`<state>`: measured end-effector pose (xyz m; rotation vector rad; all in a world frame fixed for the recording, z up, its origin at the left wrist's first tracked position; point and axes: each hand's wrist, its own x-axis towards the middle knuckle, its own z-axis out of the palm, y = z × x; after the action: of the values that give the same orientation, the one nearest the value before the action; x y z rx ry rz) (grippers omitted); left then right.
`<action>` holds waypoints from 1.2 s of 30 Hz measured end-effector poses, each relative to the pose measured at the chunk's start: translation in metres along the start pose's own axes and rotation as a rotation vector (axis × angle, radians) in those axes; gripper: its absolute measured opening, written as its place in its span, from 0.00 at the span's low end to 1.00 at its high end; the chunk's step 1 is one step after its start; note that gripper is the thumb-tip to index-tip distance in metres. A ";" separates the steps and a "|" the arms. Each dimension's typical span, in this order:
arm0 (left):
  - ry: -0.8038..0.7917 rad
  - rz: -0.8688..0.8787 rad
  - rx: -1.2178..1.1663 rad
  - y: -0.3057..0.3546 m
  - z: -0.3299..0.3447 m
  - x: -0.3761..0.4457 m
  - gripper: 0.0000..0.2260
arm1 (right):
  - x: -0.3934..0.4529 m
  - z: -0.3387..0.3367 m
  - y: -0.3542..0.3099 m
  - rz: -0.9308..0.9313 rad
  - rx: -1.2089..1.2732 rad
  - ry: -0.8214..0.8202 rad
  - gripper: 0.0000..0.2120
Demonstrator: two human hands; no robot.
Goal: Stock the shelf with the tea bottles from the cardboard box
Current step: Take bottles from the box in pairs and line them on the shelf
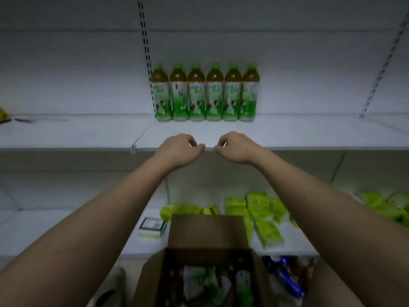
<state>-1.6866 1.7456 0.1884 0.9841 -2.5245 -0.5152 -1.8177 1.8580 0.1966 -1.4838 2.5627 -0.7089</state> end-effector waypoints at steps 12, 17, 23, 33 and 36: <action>-0.238 -0.314 -0.097 -0.120 0.144 -0.194 0.12 | -0.129 0.198 0.026 0.166 0.179 -0.318 0.15; -0.283 -0.333 -0.187 -0.156 0.207 -0.235 0.07 | -0.176 0.272 0.078 0.317 0.228 -0.475 0.13; -0.612 -0.501 -0.157 -0.197 0.281 -0.267 0.14 | -0.223 0.342 0.126 0.415 0.188 -0.633 0.20; -0.645 -0.797 -0.277 -0.233 0.342 -0.238 0.20 | -0.199 0.398 0.163 0.576 0.284 -0.734 0.12; -0.621 -0.983 -0.379 -0.237 0.371 -0.224 0.23 | -0.185 0.422 0.177 0.691 0.302 -0.701 0.13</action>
<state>-1.5758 1.8114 -0.2881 2.1037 -2.0462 -1.7137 -1.7315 1.9425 -0.2824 -0.5307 2.0637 -0.3544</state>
